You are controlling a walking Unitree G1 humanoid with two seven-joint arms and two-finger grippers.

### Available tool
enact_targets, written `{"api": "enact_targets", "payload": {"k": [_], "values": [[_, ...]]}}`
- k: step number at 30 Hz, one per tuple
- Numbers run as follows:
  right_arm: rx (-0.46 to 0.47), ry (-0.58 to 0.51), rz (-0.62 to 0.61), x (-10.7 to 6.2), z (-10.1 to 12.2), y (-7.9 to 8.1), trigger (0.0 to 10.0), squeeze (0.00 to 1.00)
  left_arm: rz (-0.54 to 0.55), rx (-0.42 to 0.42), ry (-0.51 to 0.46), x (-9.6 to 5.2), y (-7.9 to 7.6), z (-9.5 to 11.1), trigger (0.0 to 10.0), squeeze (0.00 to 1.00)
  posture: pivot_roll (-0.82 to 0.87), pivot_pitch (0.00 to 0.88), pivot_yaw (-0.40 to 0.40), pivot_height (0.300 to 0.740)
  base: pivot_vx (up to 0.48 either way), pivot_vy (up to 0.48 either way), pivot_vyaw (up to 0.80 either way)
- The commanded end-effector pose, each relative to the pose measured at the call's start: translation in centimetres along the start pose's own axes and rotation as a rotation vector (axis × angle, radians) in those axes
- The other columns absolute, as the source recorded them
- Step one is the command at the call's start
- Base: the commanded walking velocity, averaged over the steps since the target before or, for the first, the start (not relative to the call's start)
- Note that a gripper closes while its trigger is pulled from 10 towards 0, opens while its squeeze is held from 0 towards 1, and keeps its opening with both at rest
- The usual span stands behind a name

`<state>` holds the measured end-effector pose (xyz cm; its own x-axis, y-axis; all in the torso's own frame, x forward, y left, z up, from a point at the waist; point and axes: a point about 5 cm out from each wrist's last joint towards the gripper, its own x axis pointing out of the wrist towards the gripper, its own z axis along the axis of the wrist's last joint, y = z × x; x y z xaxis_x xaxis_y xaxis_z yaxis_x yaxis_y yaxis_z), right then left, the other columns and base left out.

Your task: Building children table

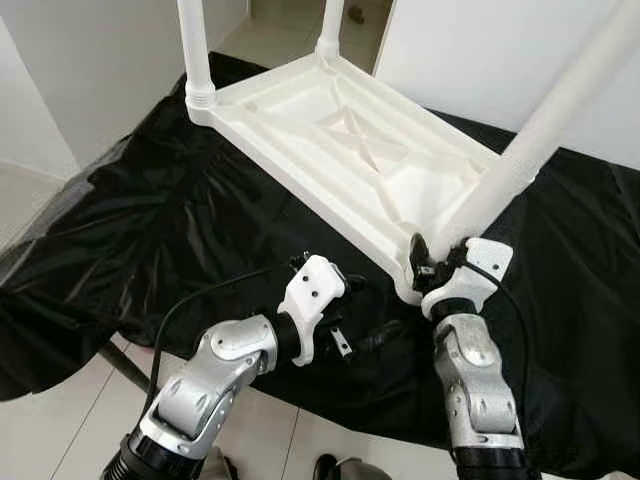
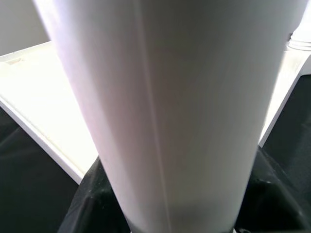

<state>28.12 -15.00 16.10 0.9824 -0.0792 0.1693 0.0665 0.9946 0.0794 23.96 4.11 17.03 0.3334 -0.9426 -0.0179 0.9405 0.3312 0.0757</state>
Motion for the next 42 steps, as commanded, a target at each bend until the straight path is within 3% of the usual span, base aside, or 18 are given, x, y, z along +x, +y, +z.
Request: {"api": "enact_targets", "payload": {"k": [1, 6, 8, 12, 13, 14, 24, 31, 37, 38, 39, 41, 42], "values": [[-0.004, 0.078, -0.049, -0.5, -1.3, -0.9, 10.0, 1.0, -0.018, -0.004, -0.003, 0.2, -0.3, 0.1, 10.0, 0.0, 0.08, 0.167, -0.118, 0.74, 0.0, 0.0, 0.0], [0.012, 0.063, -0.038, -0.5, -0.8, -0.9, 10.0, 1.0, -0.018, -0.003, -0.002, 0.2, -0.2, 0.2, 10.0, 0.0, 0.08, 0.17, -0.116, 0.74, 0.0, 0.0, 0.0], [0.057, 0.026, 0.046, -0.6, -0.2, -0.5, 10.0, 1.0, -0.018, -0.002, -0.002, 0.2, -0.1, 0.2, 10.0, 0.0, 0.07, 0.17, -0.113, 0.74, 0.0, 0.0, 0.0], [0.07, 0.024, 0.101, -0.6, -0.1, -0.5, 10.0, 1.0, -0.018, -0.002, -0.002, 0.3, -0.1, 0.2, 10.0, 0.0, 0.07, 0.17, -0.109, 0.74, 0.0, 0.0, 0.0], [0.063, 0.031, 0.188, -0.6, -0.1, -0.6, 10.0, 0.15, -0.018, -0.002, -0.004, 0.3, 0.0, 0.2, 10.0, 0.0, 0.07, 0.17, -0.109, 0.74, 0.0, 0.0, 0.0], [0.053, 0.032, 0.268, -0.7, 0.0, -0.9, 10.0, 0.0, -0.017, -0.001, -0.005, 0.3, 0.0, 0.3, 10.0, 0.0, 0.07, 0.169, -0.108, 0.74, 0.0, 0.0, 0.0], [-0.047, 0.071, 0.599, 0.5, -0.2, -2.6, 10.0, 0.0, -0.013, 0.009, 0.0, 0.2, 0.1, 0.3, 10.0, 0.0, 0.08, 0.163, -0.111, 0.74, 0.0, 0.0, 0.0], [-0.06, 0.076, 0.625, 0.9, -0.4, -2.6, 10.0, 0.0, -0.011, 0.01, 0.002, 0.1, 0.1, 0.3, 10.0, 0.0, 0.09, 0.161, -0.114, 0.74, 0.0, 0.0, 0.0], [-0.086, 0.091, 0.679, 2.3, -1.3, -2.2, 10.0, 0.0, -0.001, 0.012, 0.001, 0.0, 0.2, 0.4, 10.0, 0.0, 0.1, 0.154, -0.111, 0.74, 0.0, 0.0, 0.0], [-0.085, 0.092, 0.691, 2.5, -1.5, -2.2, 9.5, 0.0, 0.0, 0.013, 0.001, 0.0, 0.2, 0.4, 10.0, 0.0, 0.1, 0.153, -0.111, 0.74, 0.0, 0.0, 0.0], [-0.084, 0.094, 0.698, 2.6, -1.7, -2.3, 7.5, 0.0, 0.001, 0.013, 0.001, 0.0, 0.2, 0.4, 10.0, 0.0, 0.11, 0.153, -0.111, 0.74, 0.0, 0.0, 0.0], [-0.084, 0.094, 0.698, 2.6, -1.7, -2.3, 7.5, 0.0, 0.001, 0.013, 0.001, 0.0, 0.2, 0.4, 10.0, 0.0, 0.11, 0.153, -0.111, 0.74, 0.0, 0.0, 0.0], [-0.077, 0.094, 0.706, 2.7, -1.9, -2.3, 1.8, 0.0, 0.001, 0.013, 0.0, 0.0, 0.2, 0.4, 10.0, 0.0, 0.11, 0.153, -0.111, 0.74, 0.0, 0.0, 0.0]]}}
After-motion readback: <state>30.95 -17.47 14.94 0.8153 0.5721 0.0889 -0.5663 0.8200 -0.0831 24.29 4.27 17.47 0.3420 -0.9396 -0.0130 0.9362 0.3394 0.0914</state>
